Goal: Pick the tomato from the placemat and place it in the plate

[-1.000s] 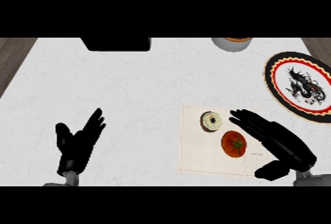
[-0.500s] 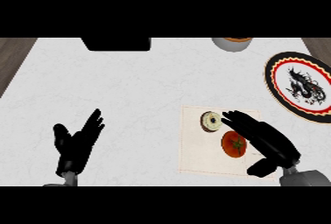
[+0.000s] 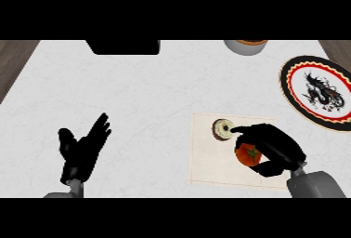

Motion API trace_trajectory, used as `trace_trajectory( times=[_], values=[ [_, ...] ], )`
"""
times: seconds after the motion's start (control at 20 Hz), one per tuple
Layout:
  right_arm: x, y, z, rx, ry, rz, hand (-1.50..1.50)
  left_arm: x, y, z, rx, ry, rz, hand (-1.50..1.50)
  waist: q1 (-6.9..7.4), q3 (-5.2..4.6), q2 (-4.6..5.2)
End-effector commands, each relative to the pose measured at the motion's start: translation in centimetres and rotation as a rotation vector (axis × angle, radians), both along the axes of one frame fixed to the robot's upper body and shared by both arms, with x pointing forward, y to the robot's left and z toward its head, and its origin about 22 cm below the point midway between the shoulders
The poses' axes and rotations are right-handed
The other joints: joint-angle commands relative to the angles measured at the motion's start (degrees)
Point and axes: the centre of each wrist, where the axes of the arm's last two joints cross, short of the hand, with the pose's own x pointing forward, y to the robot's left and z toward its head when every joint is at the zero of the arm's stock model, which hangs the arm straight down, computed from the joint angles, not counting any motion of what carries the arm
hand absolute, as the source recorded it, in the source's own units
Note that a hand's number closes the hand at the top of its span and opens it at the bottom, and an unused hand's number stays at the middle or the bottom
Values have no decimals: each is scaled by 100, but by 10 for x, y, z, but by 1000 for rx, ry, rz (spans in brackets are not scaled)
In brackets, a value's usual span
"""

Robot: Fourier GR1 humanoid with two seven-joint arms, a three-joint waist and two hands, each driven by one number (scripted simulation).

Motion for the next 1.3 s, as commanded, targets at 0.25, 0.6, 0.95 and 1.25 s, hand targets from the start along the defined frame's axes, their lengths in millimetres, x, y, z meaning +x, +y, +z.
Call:
trace_trajectory(
  times=[0.25,0.6,0.95,1.25],
  values=[
    [27,28,-5,27,21,-390,150,2,-5,-3,0,4,-20,0,63,9,60],
    [60,39,26,232,-27,-1110,150,0,-13,0,-9,-9,-39,0,257,12,80],
    [105,85,93,363,-407,-1427,150,12,-16,7,4,-5,-77,0,442,8,98],
    [130,97,99,525,-561,-1621,150,5,-24,-5,12,-1,-66,0,312,15,109]
  ],
)
